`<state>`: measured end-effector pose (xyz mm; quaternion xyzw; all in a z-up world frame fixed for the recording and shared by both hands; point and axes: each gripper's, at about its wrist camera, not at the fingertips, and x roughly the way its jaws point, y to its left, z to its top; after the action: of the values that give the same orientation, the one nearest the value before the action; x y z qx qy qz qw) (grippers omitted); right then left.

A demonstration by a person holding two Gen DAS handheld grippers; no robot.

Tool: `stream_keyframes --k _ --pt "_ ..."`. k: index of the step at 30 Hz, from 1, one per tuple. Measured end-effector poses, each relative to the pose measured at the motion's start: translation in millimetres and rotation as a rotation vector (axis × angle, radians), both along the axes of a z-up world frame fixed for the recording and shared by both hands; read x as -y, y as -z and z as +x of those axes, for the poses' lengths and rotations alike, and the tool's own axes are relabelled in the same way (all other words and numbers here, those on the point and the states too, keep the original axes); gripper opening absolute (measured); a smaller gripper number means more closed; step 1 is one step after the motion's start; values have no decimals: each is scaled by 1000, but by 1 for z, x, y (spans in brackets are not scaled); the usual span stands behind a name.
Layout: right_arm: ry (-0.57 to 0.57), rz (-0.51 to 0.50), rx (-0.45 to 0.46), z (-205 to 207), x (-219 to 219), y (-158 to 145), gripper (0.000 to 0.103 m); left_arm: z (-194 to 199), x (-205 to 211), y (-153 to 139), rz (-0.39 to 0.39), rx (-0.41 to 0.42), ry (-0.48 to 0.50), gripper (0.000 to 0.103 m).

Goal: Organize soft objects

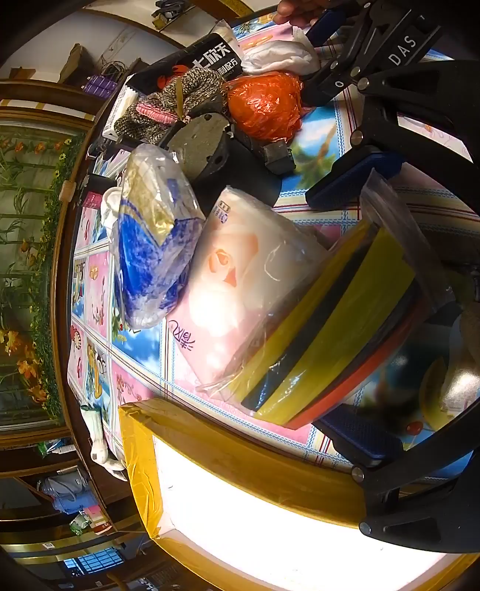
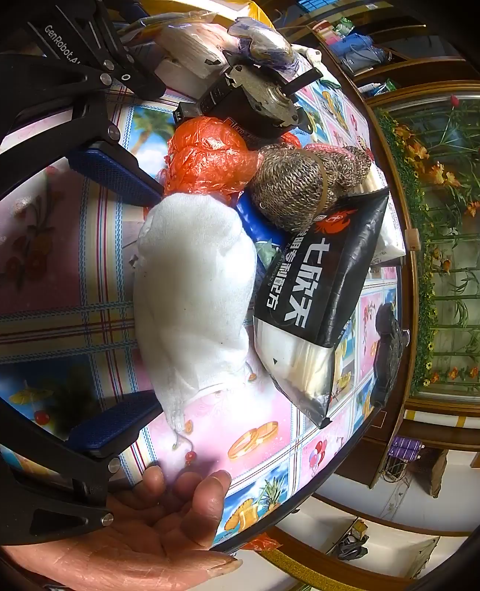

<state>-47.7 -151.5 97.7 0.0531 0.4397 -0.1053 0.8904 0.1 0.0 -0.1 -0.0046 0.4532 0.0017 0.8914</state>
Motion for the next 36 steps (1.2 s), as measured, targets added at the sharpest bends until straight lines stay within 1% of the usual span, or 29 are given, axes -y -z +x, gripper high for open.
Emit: stream_keyframes --k 32,36 --pt "0 -1 0 0 0 0 102 0 0 0 0 2 0 103" --pt "0 -1 0 0 0 0 102 -3 0 0 1 -2 -25 103"
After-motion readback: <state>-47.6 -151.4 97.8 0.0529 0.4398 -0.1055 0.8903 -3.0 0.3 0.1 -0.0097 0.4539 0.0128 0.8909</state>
